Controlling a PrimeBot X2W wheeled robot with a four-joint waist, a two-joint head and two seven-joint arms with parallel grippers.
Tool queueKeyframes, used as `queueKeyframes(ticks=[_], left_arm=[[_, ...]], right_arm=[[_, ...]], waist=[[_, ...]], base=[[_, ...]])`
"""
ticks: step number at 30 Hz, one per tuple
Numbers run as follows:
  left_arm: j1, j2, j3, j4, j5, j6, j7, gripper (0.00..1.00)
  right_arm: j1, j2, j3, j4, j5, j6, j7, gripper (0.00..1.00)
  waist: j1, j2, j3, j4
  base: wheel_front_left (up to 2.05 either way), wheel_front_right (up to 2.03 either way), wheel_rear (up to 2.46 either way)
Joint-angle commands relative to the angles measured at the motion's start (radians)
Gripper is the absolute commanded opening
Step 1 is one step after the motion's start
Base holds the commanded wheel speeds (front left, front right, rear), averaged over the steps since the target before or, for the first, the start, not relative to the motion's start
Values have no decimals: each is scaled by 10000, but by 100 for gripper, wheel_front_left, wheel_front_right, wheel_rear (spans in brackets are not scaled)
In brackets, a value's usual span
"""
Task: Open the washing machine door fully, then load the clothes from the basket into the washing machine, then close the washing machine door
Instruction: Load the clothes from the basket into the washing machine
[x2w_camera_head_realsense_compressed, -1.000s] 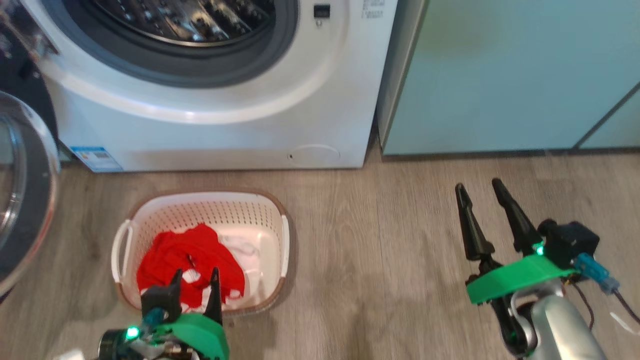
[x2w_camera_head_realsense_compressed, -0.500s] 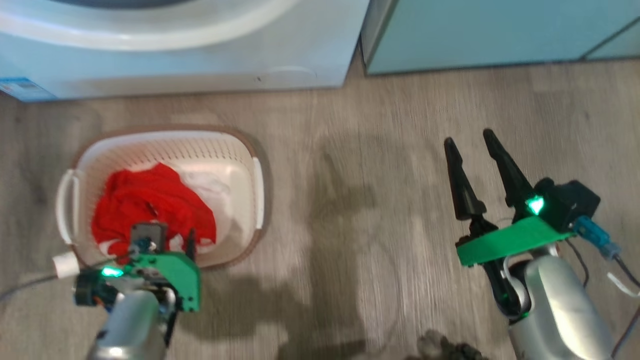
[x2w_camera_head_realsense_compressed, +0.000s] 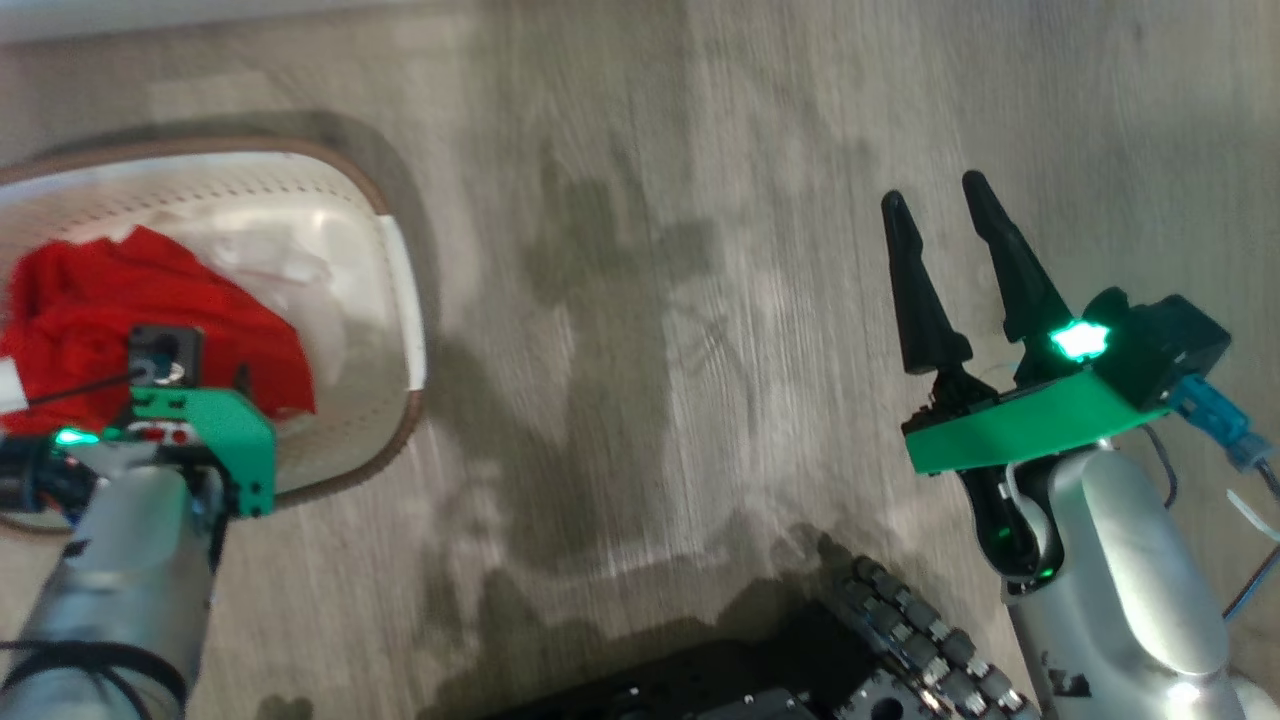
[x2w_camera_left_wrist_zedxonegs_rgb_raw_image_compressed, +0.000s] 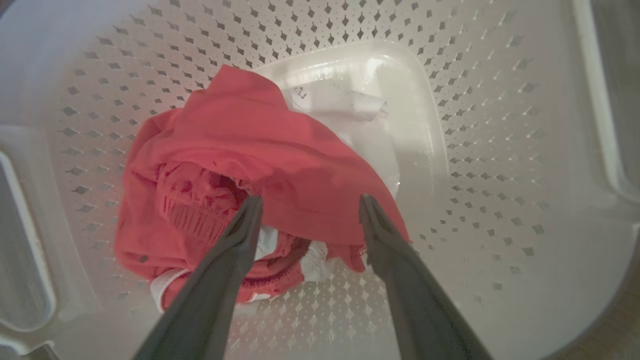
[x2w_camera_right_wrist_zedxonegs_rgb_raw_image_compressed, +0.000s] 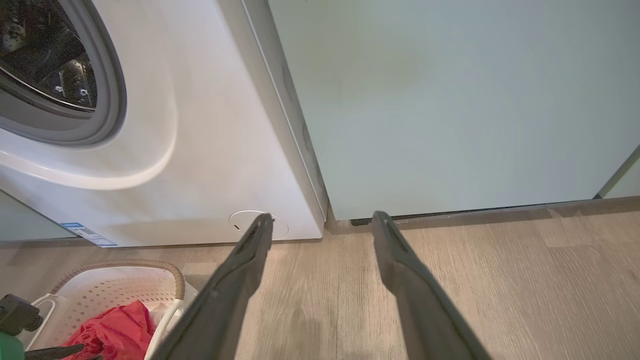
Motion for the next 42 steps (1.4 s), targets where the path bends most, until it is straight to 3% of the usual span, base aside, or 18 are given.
queueKeyframes(ticks=[1, 10, 15, 20, 28, 29, 31, 42], left_arm=[[-5, 455, 127, 4, 90, 89, 15, 100], [-931, 1399, 309, 228, -147, 361, 1181, 100], [-1331, 1802, 263, 265, -104, 856, 1944, 100], [-1525, 2000, 263, 282, -162, 1189, 2583, 100], [-1603, 1943, 189, 291, -282, 1174, 3110, 100], [-1608, 1919, 192, 292, -314, 1168, 3139, 80], [-1603, 1843, 153, 293, -353, 1053, 3179, 0], [-1316, 1460, -64, 295, -479, 938, 2785, 0]], right_arm=[[118, 24, 215, -321, 91, 0, -92, 100], [-133, 24, 592, -500, 301, 0, -92, 100], [-236, 24, 793, -615, 519, 0, -92, 100], [-305, 24, 951, -673, 627, 0, -92, 100], [-263, 24, 949, -676, 620, 0, -92, 100], [-260, 24, 940, -673, 609, 0, -92, 100], [-275, 24, 928, -648, 582, 0, -92, 100], [-390, 24, 815, -474, 392, 0, -92, 100]], waist=[[-3, 0, 526, -417], [-3, 0, 1538, -894], [-3, 0, 1989, -1026], [-3, 0, 2267, -1103], [-3, 0, 2376, -1023], [-3, 0, 2383, -1007], [-3, 0, 2380, -974], [-3, 0, 1720, -784]], base=[[0, 0, 0], [0, 0, 0], [0, 0, 0], [0, 0, 0], [0, 0, 0], [0, 0, 0], [0, 0, 0], [0, 0, 0]])
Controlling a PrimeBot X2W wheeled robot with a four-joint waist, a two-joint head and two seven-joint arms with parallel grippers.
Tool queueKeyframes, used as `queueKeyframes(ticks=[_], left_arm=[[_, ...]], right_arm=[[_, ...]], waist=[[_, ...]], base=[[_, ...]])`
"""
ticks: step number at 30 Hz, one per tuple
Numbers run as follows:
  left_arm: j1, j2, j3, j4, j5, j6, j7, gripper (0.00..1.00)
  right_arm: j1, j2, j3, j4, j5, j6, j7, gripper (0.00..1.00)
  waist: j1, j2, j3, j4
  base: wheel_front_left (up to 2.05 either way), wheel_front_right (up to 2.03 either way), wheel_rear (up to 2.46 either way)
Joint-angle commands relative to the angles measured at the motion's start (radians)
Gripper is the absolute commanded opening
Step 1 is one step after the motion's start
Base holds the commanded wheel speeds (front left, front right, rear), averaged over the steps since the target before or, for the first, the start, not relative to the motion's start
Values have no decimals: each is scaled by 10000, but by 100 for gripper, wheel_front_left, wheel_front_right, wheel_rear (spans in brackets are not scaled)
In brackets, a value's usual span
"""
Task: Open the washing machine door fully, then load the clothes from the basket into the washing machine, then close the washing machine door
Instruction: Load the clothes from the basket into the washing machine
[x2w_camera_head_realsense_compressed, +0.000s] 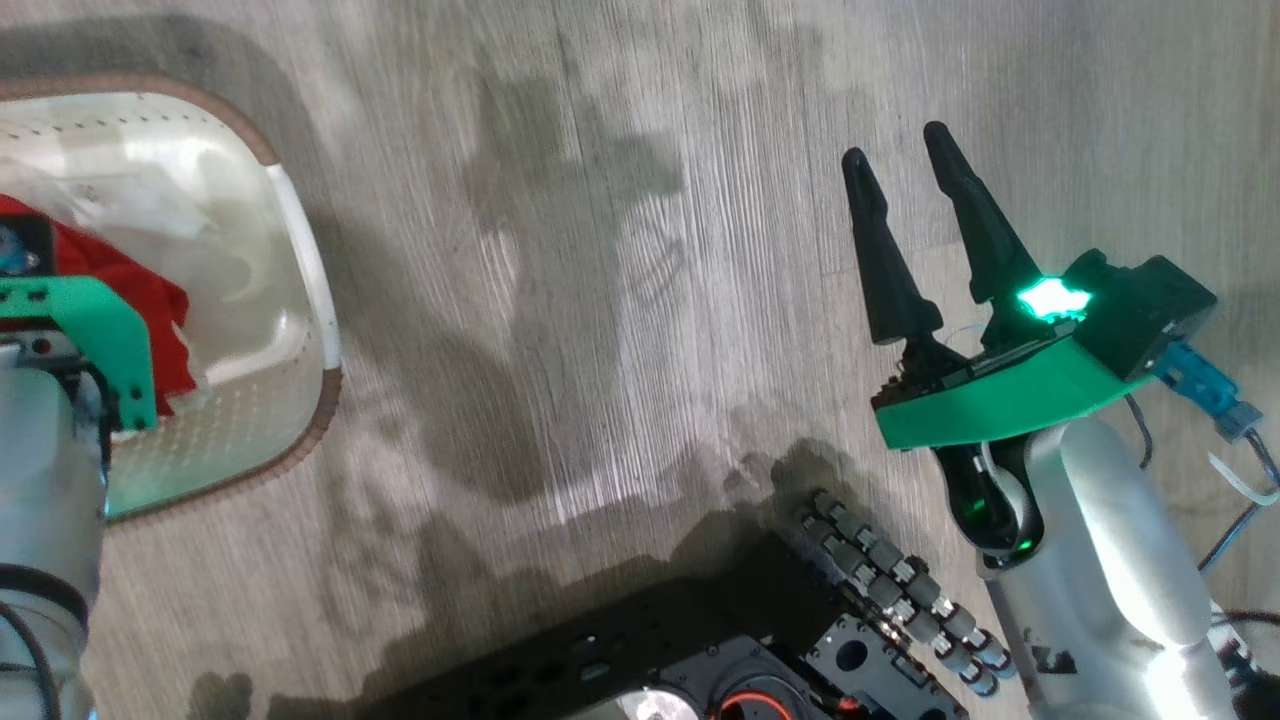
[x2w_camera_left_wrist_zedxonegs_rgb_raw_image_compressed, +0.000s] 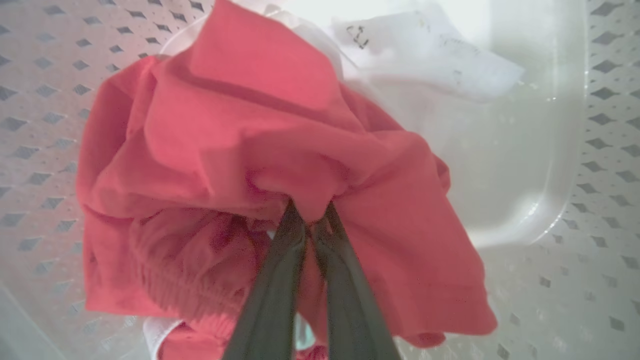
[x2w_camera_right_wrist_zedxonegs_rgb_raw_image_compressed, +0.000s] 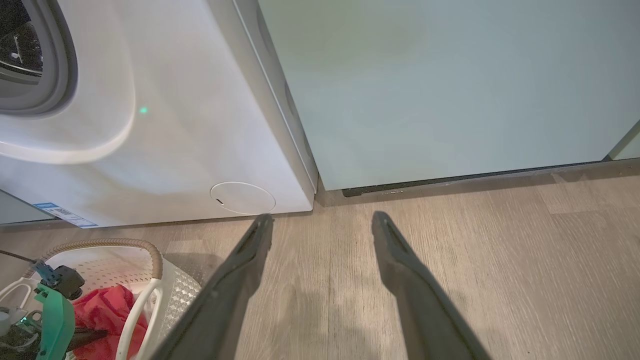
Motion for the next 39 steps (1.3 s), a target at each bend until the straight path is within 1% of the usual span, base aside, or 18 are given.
queueKeyframes(ticks=[1, 7, 16, 20, 26, 29, 34, 39], left_arm=[[452, 278, 146, -25, -79, -5, -151, 0], [690, 91, 113, -25, -202, 51, -934, 0], [1429, -248, 54, -24, -408, 20, -2158, 0], [1738, -382, -18, -31, -432, 73, -2757, 0], [2201, -587, -8, -525, -554, 129, -3229, 0], [2547, -625, -24, -1424, -500, 270, -3262, 0], [3537, -675, 231, -3848, -390, 699, -3267, 0], [4618, -778, 632, -6100, -178, 986, -3269, 0]], right_arm=[[215, 5, 106, -189, -108, 0, -92, 100], [204, 5, 33, -50, -211, 0, -92, 100], [419, 5, -130, 257, -411, 0, -92, 100], [567, 5, -195, 384, -518, 0, -92, 100], [795, 5, -287, 579, -680, 0, -92, 100], [918, 5, -353, 662, -748, 0, -92, 100], [1079, 5, -400, 788, -834, 0, -92, 100], [1266, 5, -439, 901, -892, 0, -92, 100]], waist=[[0, -1, -212, 62], [0, -1, -1017, 189], [0, -1, -2655, 429], [0, -1, -3388, 575], [0, -1, -4362, 875], [0, -1, -4783, 1064], [0, -1, -5406, 1350], [0, -1, -5985, 1570]], base=[[0, 0, 0], [0, 0, 0], [0, 0, 0], [0, 0, 0], [0, 0, 0], [0, 0, 0], [0, 0, 0], [0, 0, 0]])
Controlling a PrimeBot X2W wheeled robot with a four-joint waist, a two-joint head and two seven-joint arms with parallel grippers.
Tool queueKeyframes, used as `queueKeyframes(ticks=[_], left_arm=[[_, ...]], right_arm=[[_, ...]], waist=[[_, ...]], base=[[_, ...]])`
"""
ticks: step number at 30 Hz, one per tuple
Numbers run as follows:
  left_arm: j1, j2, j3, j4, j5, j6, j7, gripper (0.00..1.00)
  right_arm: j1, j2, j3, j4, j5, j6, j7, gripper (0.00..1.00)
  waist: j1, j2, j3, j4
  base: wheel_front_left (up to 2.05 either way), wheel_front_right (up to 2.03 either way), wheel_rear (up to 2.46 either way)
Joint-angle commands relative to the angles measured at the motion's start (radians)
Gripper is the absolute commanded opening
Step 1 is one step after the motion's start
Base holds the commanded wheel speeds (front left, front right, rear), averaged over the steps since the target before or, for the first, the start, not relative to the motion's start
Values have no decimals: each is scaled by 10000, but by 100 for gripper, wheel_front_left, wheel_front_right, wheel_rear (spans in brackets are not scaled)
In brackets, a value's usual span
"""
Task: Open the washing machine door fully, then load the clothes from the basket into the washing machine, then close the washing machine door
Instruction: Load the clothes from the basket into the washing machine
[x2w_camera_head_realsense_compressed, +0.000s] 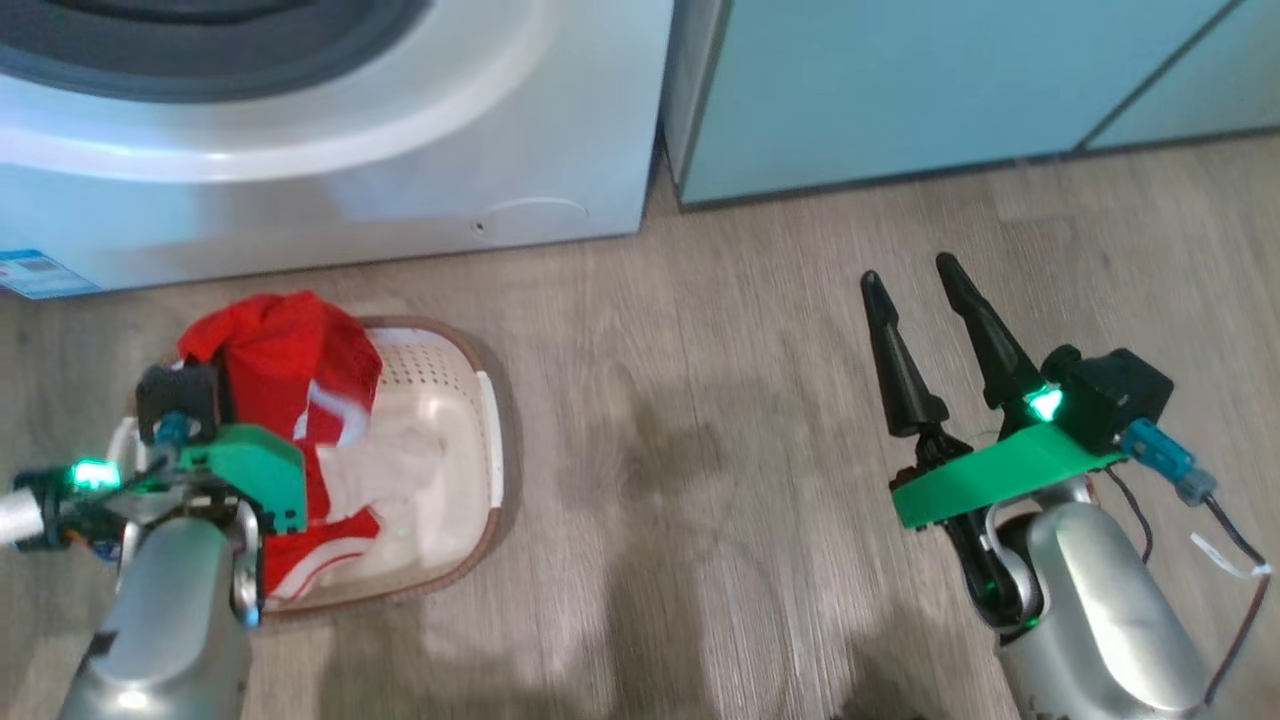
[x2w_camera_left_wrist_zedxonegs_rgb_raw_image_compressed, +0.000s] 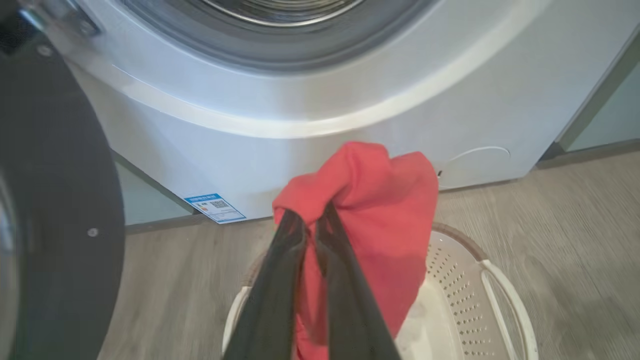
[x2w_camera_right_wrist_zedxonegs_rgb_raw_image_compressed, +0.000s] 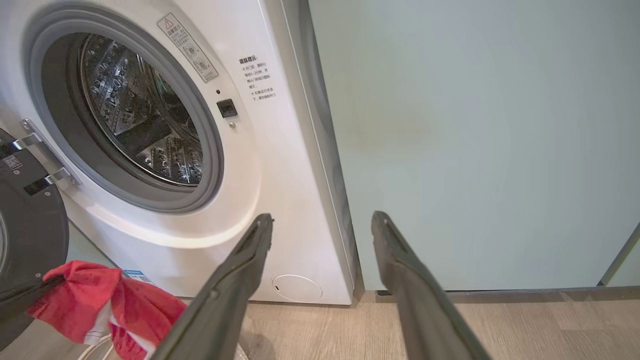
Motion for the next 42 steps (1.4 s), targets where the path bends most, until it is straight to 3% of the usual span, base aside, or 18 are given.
queueKeyframes(ticks=[1, 8, 19, 29, 34, 42], left_arm=[[111, 214, 495, -829, 179, 159, -137, 0], [1233, -126, 1010, -3380, 599, 199, -138, 0], [2374, -753, 1459, -5890, 978, -101, -139, 0], [3478, -1343, 1508, -6825, 1035, -423, -139, 0], [3923, -1550, 1427, -6838, 952, -821, -139, 0], [4249, -1761, 1510, -6919, 916, -985, -139, 0]], right_arm=[[121, 9, 142, -247, -98, 0, -92, 100], [376, 9, 15, -99, -157, 0, -92, 100], [803, 9, -302, 40, -300, 0, -92, 100], [1295, 9, -611, 29, -435, 0, -92, 100], [1507, 9, -690, -10, -434, 0, -92, 100], [1618, 9, -629, -1, -400, 0, -92, 100]], waist=[[1, -1, -380, 218], [1, -1, -987, 451], [1, -1, -1971, 746], [1, -1, -2673, 871], [1, -1, -2897, 864], [1, -1, -3051, 764]], base=[[0, 0, 0], [0, 0, 0], [0, 0, 0], [0, 0, 0], [0, 0, 0], [0, 0, 0]])
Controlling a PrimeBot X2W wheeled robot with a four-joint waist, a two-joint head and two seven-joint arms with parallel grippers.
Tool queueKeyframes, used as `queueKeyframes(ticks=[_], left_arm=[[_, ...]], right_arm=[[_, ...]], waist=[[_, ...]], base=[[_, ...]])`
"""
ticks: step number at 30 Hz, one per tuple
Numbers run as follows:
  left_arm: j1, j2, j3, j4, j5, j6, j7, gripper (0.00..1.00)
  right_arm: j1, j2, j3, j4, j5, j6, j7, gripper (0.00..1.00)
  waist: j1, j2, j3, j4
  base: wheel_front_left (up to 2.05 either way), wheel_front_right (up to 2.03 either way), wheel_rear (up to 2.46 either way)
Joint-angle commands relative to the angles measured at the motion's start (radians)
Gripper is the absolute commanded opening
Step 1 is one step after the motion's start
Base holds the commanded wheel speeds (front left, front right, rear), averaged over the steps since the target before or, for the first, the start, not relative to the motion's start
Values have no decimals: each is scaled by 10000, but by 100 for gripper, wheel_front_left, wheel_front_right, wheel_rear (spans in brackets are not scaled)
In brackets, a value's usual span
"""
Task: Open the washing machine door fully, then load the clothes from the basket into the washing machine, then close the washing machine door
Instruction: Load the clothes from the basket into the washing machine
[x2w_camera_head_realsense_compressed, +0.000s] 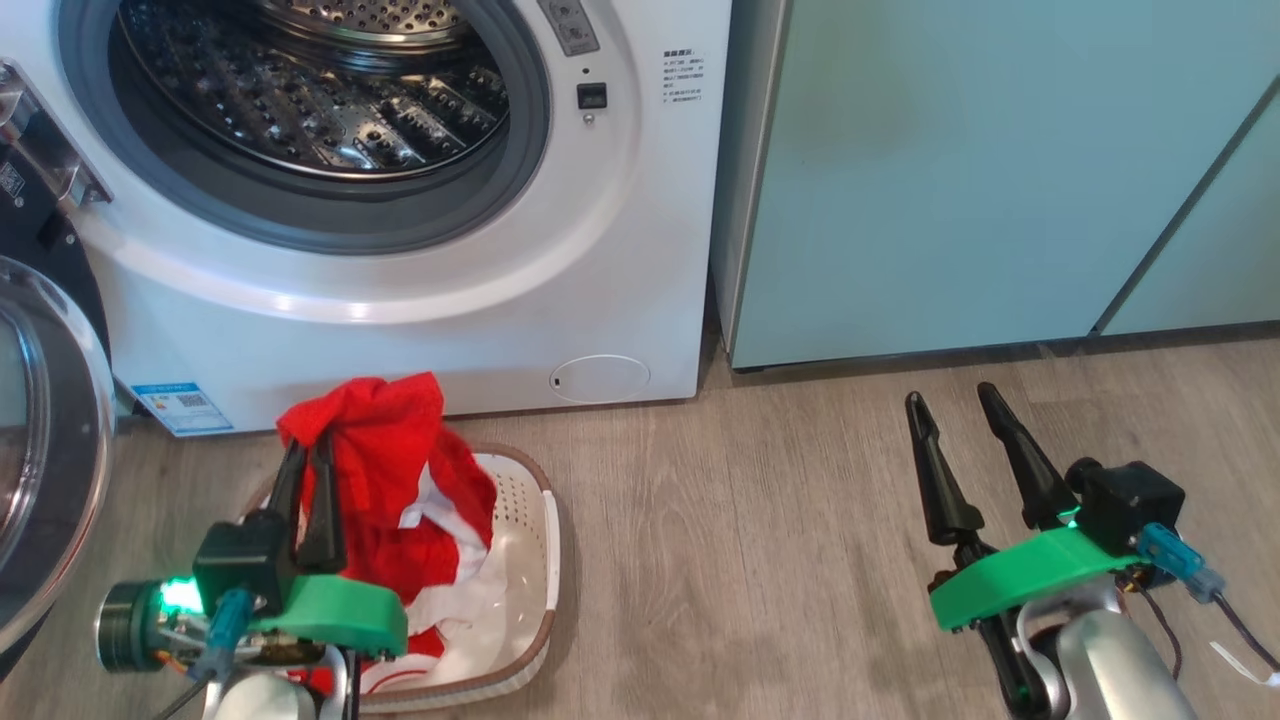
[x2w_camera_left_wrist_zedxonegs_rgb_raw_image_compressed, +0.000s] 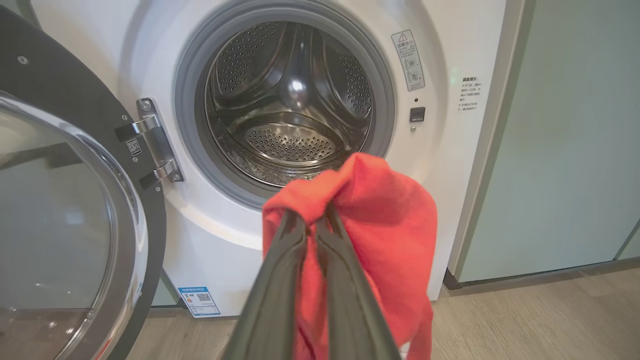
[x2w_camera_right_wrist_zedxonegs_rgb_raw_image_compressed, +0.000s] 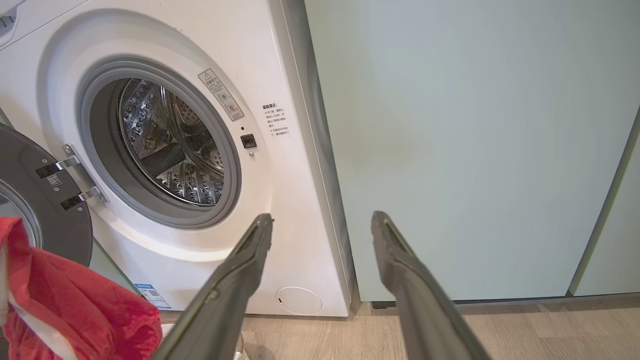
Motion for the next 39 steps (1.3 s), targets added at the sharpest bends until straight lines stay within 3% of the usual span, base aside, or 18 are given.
queueKeyframes(ticks=[1, 23, 32, 39], left_arm=[[-332, -19, 414, -471, -77, -28, -124, 0], [-604, -134, 783, -740, -199, -314, -124, 0], [-2426, -102, 1430, -870, -106, -777, -124, 0], [-4528, 190, 2261, -941, -73, -859, -124, 0]], right_arm=[[-153, 9, 244, -331, 0, 0, -92, 100], [-213, 9, 455, -634, 148, 0, -92, 100], [-794, 9, 609, -941, 314, 0, -92, 100], [-1276, 9, 777, -1110, 489, 0, -92, 100]], waist=[[1, -1, -16, -18], [1, -1, 506, -342], [1, -1, 2030, -706], [1, -1, 3292, -1059]], base=[[0, 0, 0], [0, 0, 0], [0, 0, 0], [0, 0, 0]])
